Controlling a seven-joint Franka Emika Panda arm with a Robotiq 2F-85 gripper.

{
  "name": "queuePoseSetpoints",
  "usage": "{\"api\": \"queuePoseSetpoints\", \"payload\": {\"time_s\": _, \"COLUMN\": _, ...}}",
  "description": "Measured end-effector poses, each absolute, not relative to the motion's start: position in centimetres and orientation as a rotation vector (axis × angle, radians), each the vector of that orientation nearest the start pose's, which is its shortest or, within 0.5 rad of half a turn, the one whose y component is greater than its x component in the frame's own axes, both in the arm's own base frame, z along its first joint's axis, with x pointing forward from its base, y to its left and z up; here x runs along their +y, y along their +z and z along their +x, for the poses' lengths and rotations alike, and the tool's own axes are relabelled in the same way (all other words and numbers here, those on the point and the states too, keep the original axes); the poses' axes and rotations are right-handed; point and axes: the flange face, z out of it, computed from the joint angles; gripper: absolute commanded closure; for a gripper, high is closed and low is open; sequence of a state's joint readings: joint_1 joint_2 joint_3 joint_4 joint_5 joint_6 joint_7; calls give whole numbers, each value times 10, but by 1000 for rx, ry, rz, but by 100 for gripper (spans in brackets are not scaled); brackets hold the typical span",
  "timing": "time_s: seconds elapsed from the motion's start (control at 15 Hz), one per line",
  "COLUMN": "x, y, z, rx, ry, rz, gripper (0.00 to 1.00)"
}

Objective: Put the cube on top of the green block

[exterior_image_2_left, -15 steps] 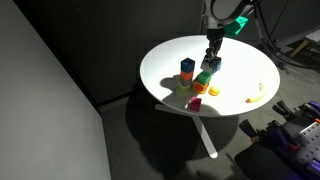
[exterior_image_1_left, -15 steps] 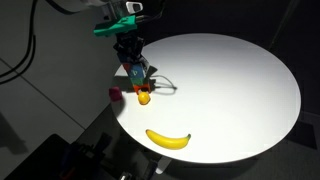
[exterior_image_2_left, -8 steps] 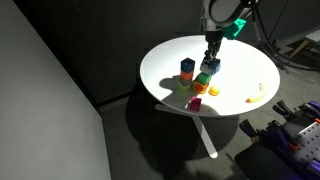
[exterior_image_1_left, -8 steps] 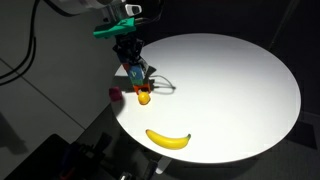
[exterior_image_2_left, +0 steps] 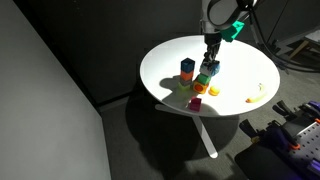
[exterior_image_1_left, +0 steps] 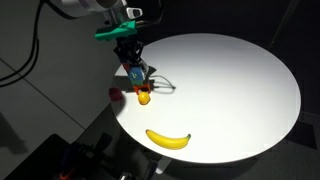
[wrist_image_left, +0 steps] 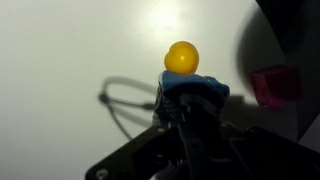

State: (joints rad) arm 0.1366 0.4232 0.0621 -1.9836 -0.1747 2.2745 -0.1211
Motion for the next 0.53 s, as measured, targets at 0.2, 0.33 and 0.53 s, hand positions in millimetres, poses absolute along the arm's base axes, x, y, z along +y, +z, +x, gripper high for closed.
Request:
{"api": "queuePoseSetpoints", "payload": {"time_s": 0.2, "x": 113, "y": 241, "z": 587, "rx": -703, "ry": 204, "rz": -3163, "gripper": 60}}
{"api": "queuePoseSetpoints", "payload": {"time_s": 0.33, "x": 113, "y": 241, "z": 587, "rx": -703, "ry": 204, "rz": -3163, "gripper": 53}}
{"api": "queuePoseSetpoints", "payload": {"time_s": 0.53, "x": 112, "y": 242, "z": 587, "rx": -702, "ry": 201, "rz": -3163, "gripper": 29}}
